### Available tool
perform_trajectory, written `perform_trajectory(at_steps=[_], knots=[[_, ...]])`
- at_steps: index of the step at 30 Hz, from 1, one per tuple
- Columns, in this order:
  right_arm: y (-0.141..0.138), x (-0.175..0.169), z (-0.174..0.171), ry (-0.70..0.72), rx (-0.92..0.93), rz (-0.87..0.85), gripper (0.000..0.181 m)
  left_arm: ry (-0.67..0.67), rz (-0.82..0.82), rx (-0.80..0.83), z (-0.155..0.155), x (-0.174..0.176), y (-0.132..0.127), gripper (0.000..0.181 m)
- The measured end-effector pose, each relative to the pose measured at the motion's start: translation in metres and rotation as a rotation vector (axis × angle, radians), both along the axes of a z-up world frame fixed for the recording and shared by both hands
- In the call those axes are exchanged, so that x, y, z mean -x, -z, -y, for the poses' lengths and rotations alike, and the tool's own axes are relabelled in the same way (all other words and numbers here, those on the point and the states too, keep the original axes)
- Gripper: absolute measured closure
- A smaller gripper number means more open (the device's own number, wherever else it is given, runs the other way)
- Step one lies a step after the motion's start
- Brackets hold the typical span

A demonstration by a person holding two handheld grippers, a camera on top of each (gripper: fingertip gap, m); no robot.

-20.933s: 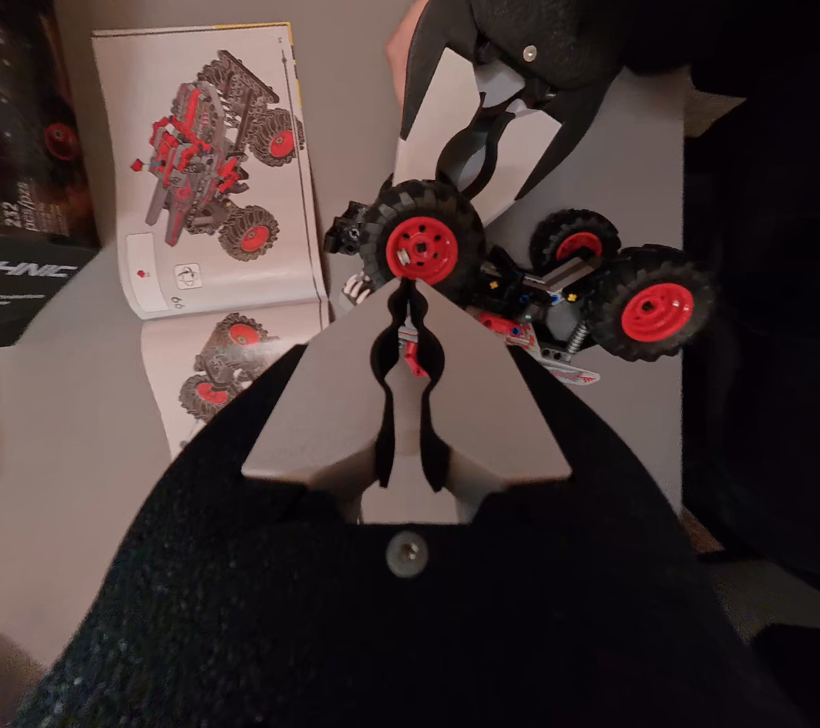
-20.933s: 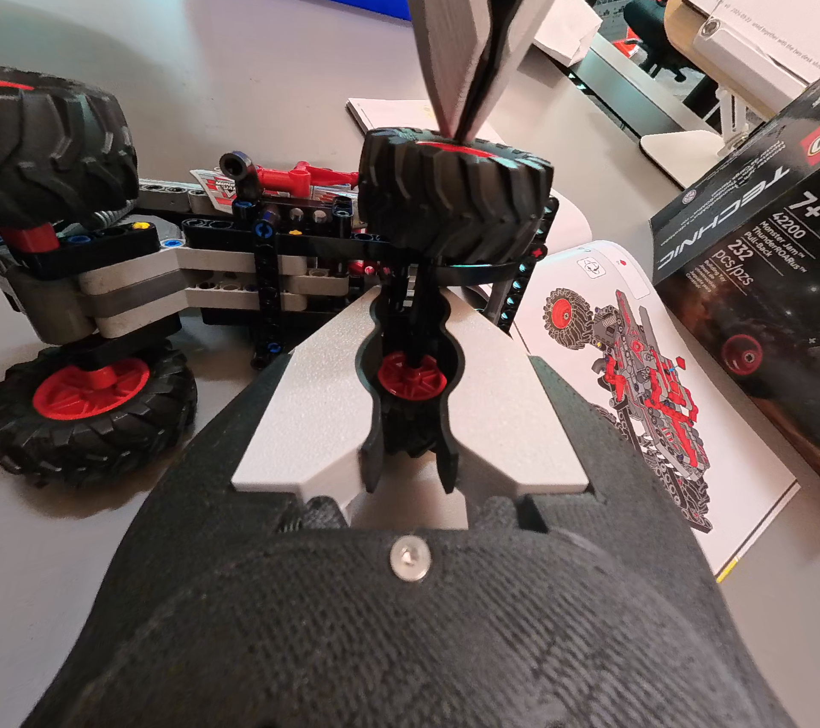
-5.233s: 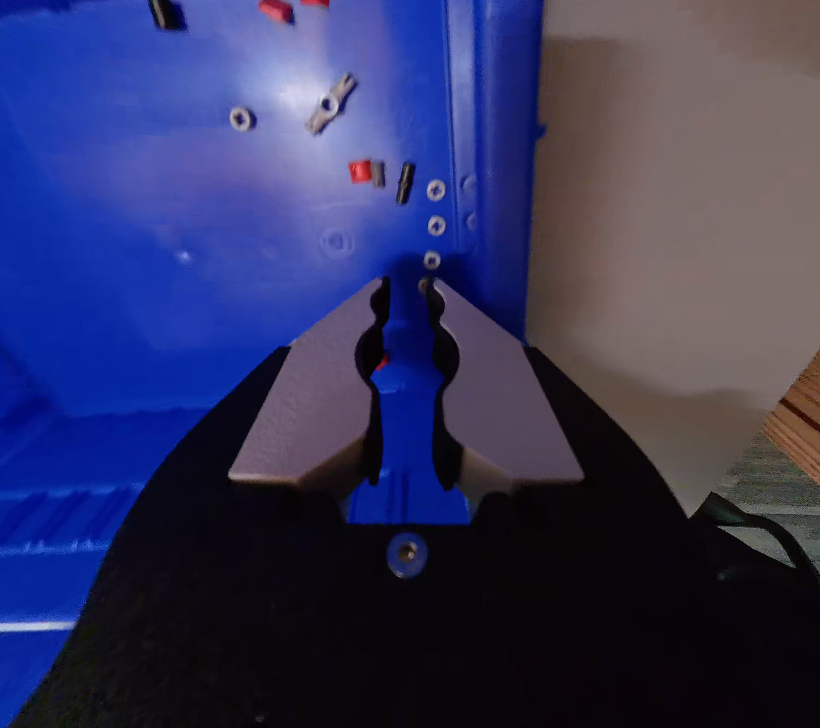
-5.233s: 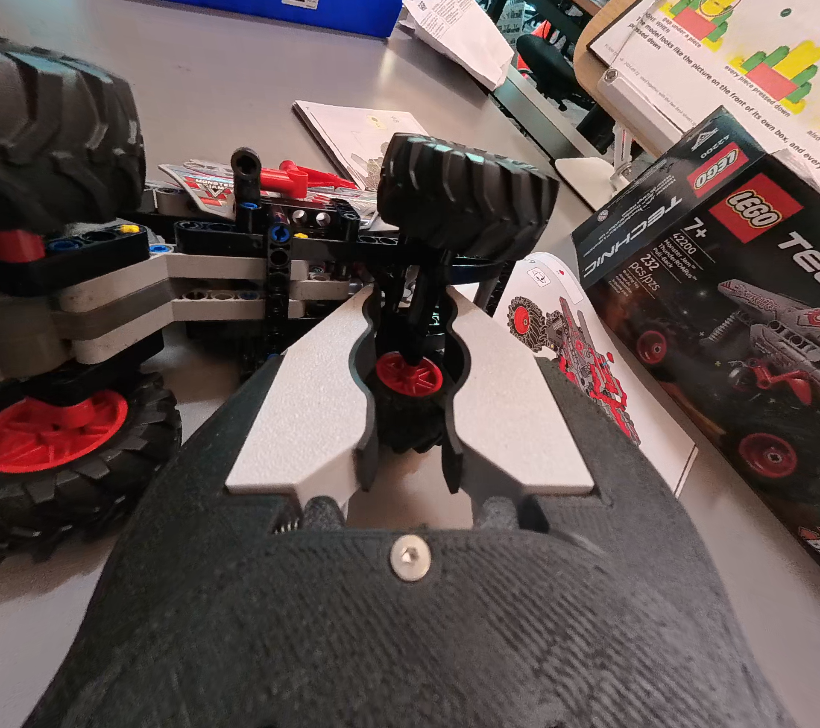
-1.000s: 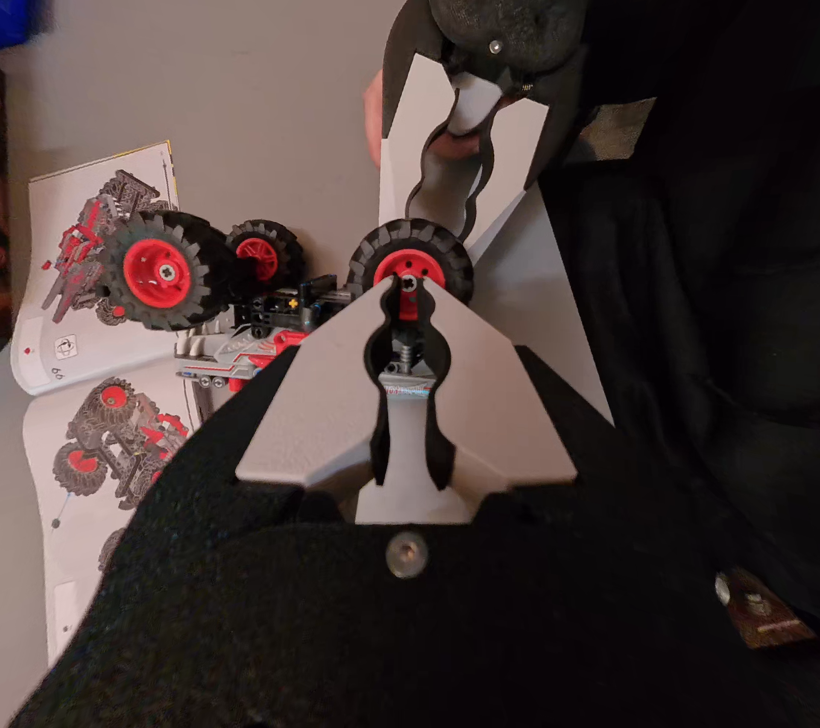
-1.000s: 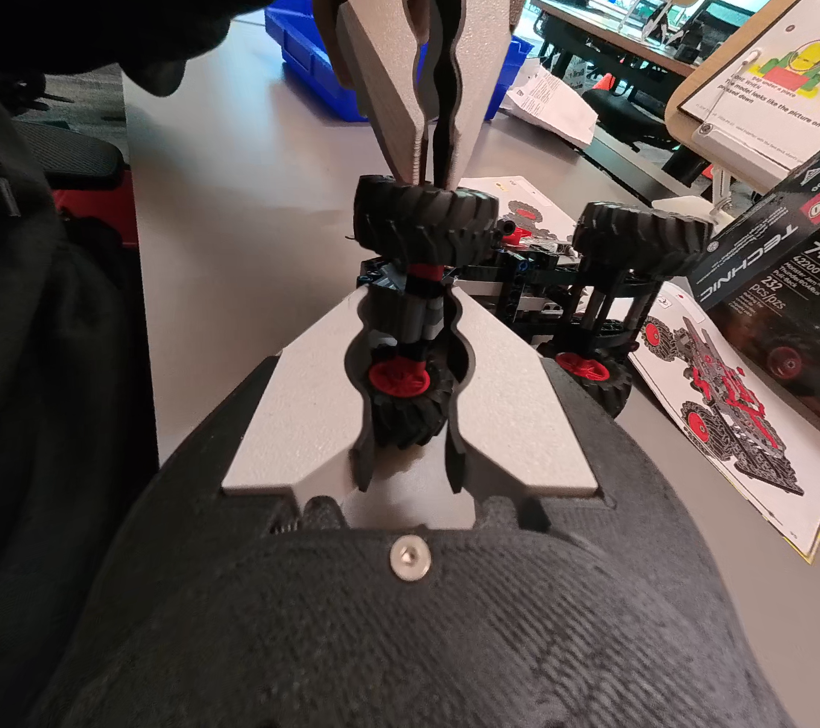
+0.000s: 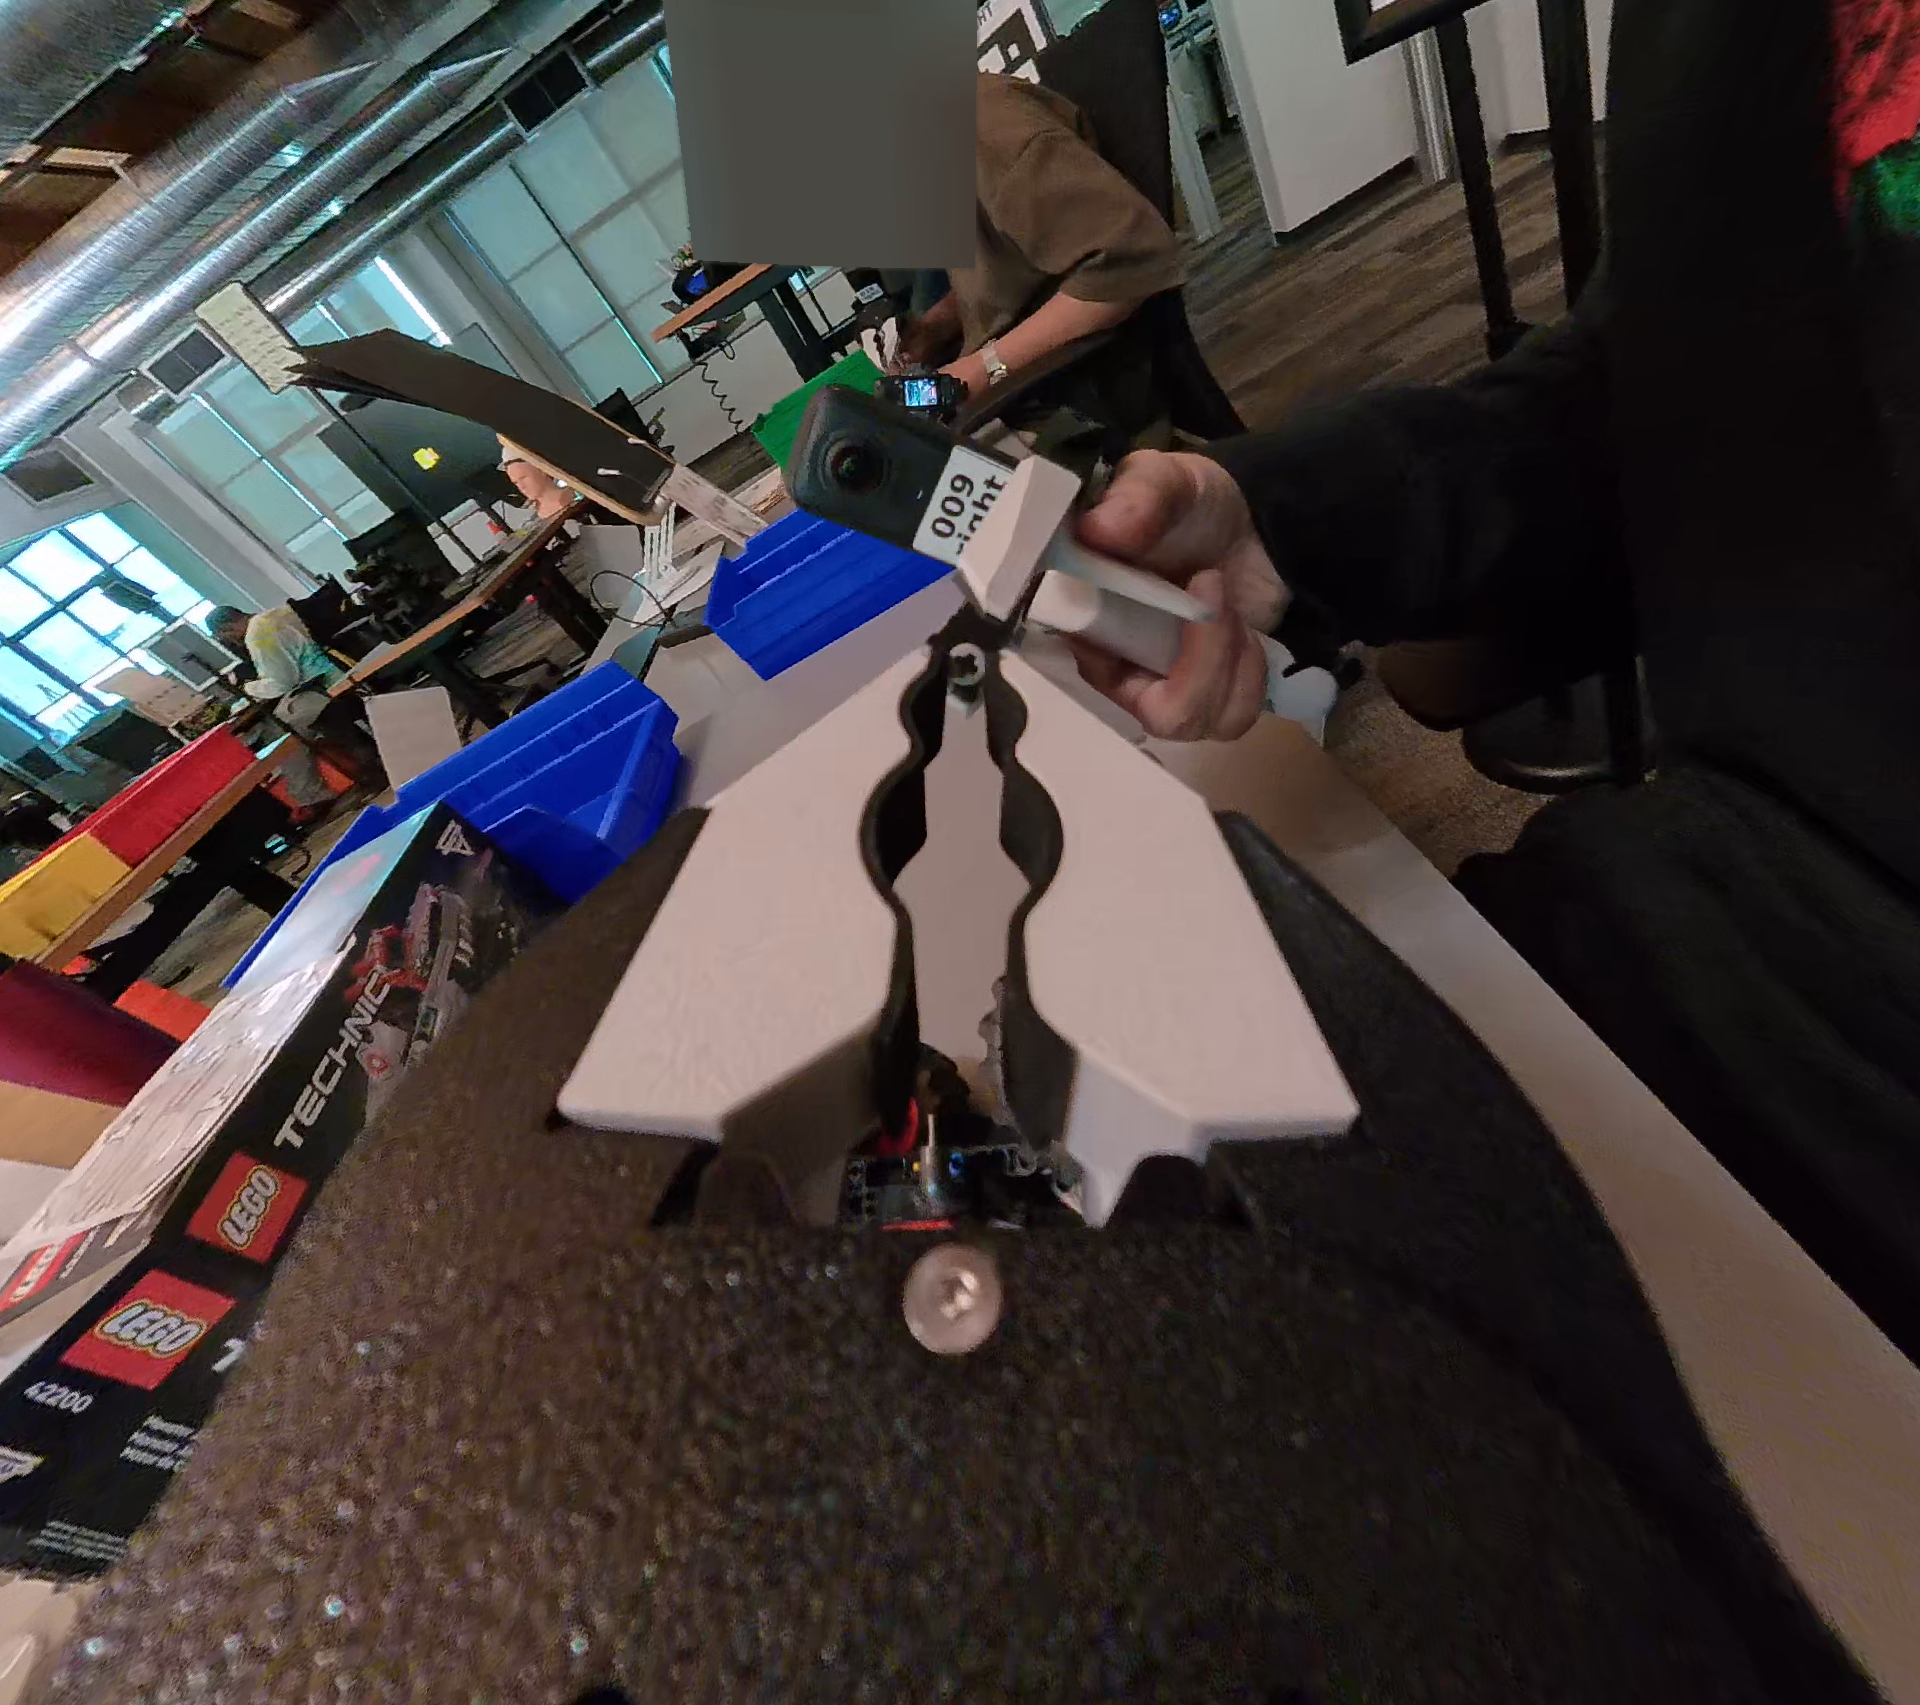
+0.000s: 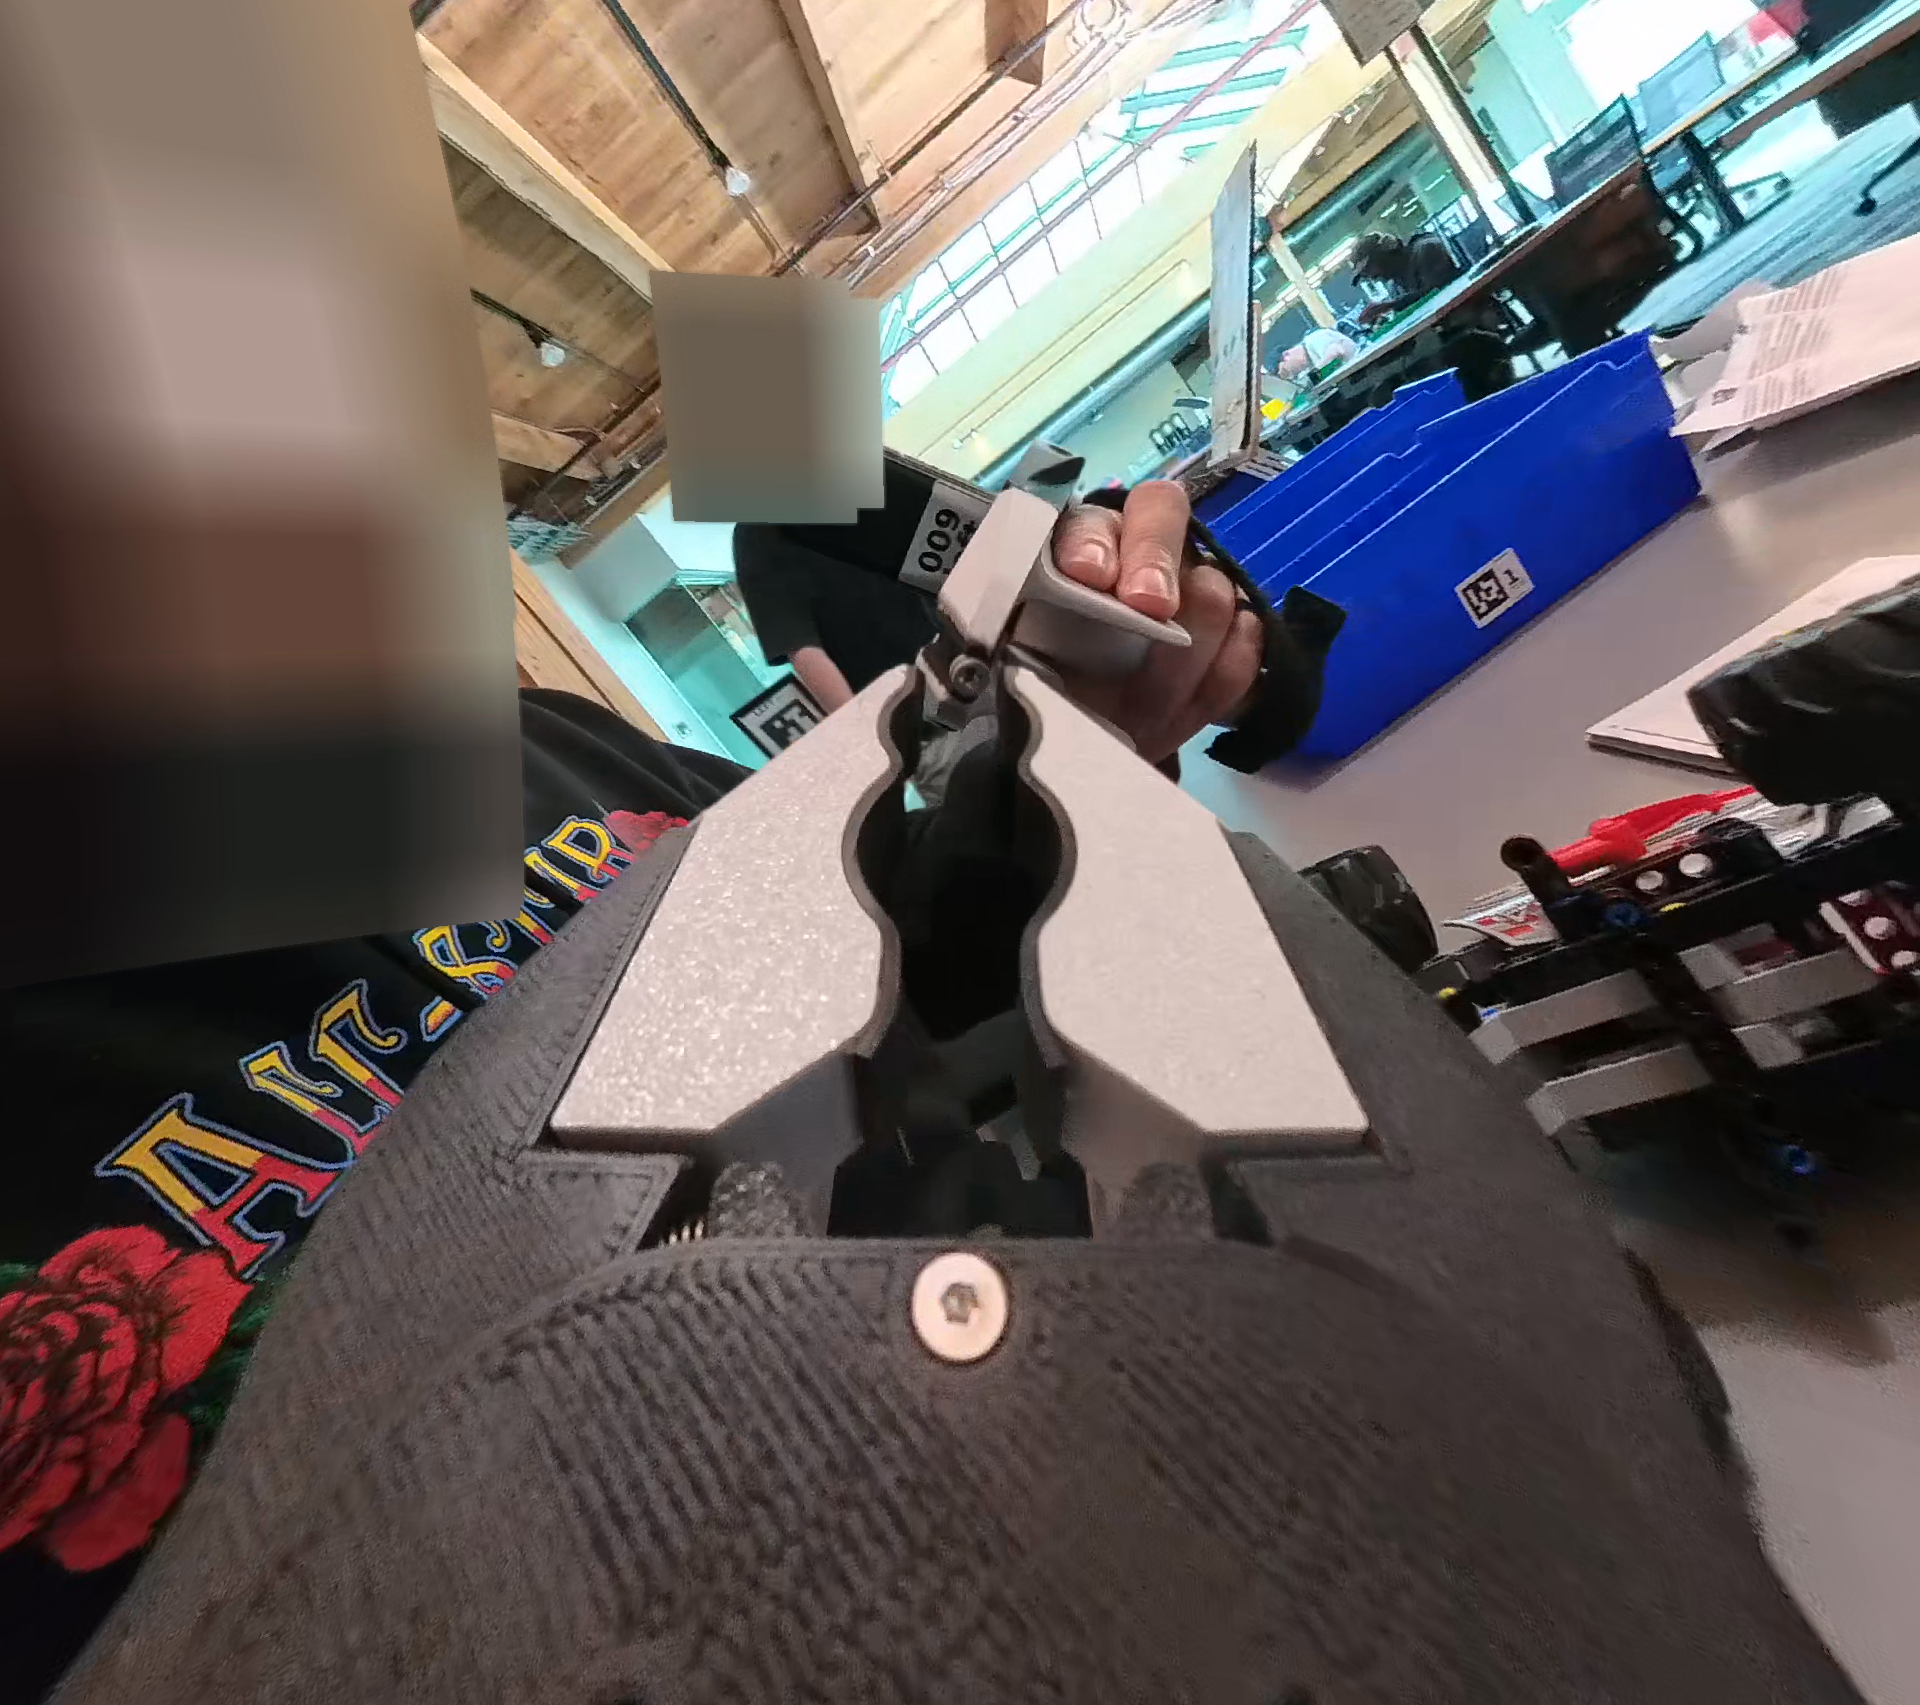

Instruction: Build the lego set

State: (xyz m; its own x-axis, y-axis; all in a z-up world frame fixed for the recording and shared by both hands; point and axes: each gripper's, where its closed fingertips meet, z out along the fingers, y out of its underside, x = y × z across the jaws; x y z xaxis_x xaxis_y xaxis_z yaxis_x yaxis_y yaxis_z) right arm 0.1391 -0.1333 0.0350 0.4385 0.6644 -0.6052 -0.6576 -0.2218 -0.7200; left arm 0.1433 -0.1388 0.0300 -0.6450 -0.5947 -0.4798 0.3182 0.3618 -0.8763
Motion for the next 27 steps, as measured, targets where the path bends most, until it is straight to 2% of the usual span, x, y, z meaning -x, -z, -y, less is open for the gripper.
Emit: perform_trajectory(at_steps=[1, 3, 9, 19, 27], knots=[[0.0, 0.0, 0.0, -0.003, 0.0, -0.009, 0.171, 0.008, -0.004, -0.007, 0.001, 0.001, 0.001, 0.177], [0.002, -0.002, -0.001, 0.003, 0.006, -0.006, 0.176, 0.01, -0.006, -0.009, 0.002, 0.0, 0.003, 0.177], [0.006, -0.003, -0.002, 0.014, 0.018, 0.01, 0.176, 0.005, -0.004, -0.014, 0.002, -0.002, 0.006, 0.177], [0.013, -0.004, -0.007, 0.092, 0.03, 0.154, 0.176, -0.044, -0.03, -0.101, -0.004, -0.003, 0.014, 0.177], [0.014, -0.003, -0.006, 0.08, 0.03, 0.144, 0.176, -0.052, -0.048, -0.14, -0.006, -0.001, 0.018, 0.175]])
